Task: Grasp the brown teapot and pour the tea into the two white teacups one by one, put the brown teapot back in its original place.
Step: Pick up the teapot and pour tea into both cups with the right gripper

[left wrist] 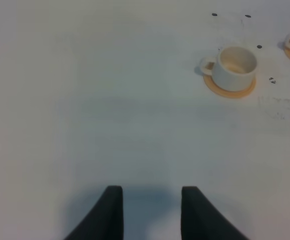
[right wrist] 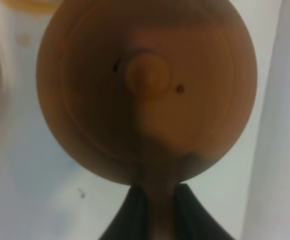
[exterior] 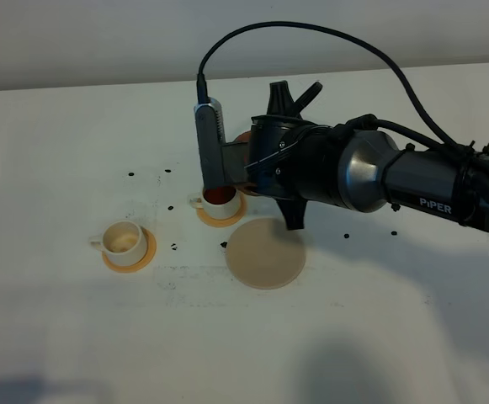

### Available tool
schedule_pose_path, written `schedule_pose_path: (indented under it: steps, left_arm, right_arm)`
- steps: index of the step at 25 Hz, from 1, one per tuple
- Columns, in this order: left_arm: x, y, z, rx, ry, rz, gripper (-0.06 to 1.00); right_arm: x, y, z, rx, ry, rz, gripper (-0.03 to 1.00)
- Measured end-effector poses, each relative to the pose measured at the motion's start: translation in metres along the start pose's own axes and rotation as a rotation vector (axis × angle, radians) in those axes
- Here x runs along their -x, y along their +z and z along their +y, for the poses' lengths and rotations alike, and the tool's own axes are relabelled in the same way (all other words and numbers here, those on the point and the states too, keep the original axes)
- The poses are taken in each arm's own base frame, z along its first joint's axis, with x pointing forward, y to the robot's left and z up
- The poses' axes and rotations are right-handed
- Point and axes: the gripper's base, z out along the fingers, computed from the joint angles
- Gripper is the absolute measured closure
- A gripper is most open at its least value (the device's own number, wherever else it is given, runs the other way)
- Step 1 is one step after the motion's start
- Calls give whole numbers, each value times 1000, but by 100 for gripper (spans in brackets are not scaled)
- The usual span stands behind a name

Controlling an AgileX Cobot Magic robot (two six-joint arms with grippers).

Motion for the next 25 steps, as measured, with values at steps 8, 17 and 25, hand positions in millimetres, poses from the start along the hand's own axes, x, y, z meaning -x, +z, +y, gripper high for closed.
schedule_pose_path:
  steps: [8,17,25]
  left_arm:
    - [0,0,0,0,0,0,64]
    - [0,0,0,0,1,0,64]
    - [0,0,0,0,1,0,64]
  right_arm:
    - [3,-17,-24,62,230,-13,88]
    - [-14,-10,-36,305,452,-38,88]
    - [-22,-2,-43,359,550,-77,88]
